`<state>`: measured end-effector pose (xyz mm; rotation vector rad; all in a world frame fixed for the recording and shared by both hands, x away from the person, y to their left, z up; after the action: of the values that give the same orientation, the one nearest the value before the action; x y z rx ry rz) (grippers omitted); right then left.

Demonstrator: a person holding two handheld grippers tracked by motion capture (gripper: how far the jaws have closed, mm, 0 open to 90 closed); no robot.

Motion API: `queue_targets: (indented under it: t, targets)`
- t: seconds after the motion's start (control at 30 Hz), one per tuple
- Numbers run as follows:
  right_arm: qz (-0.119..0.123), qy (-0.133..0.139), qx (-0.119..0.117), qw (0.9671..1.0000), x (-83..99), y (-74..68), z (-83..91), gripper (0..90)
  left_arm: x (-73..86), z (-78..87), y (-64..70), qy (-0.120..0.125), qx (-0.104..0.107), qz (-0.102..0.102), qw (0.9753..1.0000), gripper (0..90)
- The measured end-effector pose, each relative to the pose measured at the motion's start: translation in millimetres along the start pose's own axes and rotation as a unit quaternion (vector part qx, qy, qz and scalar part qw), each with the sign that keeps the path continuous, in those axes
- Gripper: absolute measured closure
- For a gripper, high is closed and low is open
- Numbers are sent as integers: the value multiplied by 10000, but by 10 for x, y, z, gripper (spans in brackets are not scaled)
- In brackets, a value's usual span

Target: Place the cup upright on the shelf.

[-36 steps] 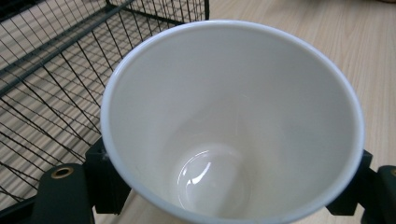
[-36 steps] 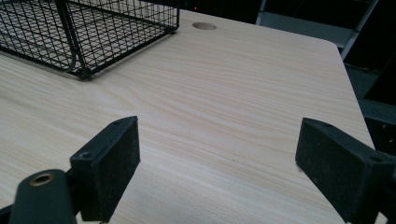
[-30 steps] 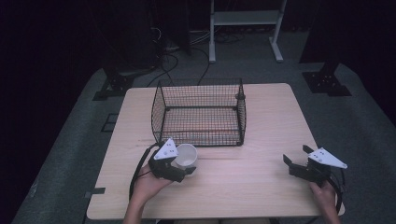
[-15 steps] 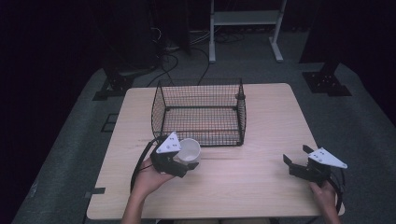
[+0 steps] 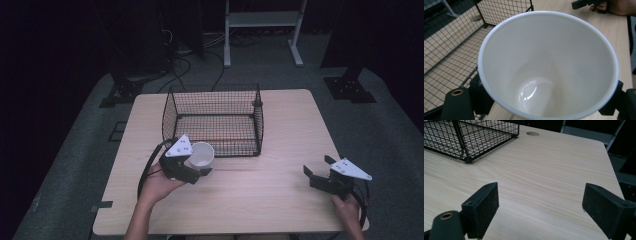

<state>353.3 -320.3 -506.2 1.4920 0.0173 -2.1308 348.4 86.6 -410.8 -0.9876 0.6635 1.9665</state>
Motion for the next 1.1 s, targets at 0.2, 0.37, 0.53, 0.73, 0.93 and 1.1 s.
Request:
queue_targets:
  t: [0.2, 0.37, 0.53, 0.73, 0.93, 1.1]
  targets:
    - [-20, -6, 3, 10000, 1, 3, 0, 130, -87, 46, -46, -46, 21, 12, 10000, 205]
    - [-27, -2, 2, 10000, 2, 7, 0, 130, -147, 77, -69, -79, -4, -12, 10000, 205]
    - [-15, 6, 5, 10000, 1, 7, 2, 130, -232, 96, -96, -88, -12, -42, 10000, 205]
    - [-29, 9, -1, 10000, 1, 8, 3, 131, -354, 112, -129, -77, -21, -90, 9999, 205]
    - [-22, 16, 9, 10000, 1, 10, 3, 130, -462, 139, -189, -69, 17, -167, 9998, 205]
    - [-37, 22, 10, 10000, 1, 13, 5, 130, -525, 132, -229, -130, -19, -190, 9997, 205]
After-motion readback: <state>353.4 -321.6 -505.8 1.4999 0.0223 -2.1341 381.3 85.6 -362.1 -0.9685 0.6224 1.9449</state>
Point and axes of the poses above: each handheld gripper's, and its own axes: z roughly backward along the jaws, x roughly out of its underside, y roughly to its right, the point moved 7 cm from there along -z, roughly forward along the jaws, and after that the axes turned 13 degrees about z, right-handed, at the moved point
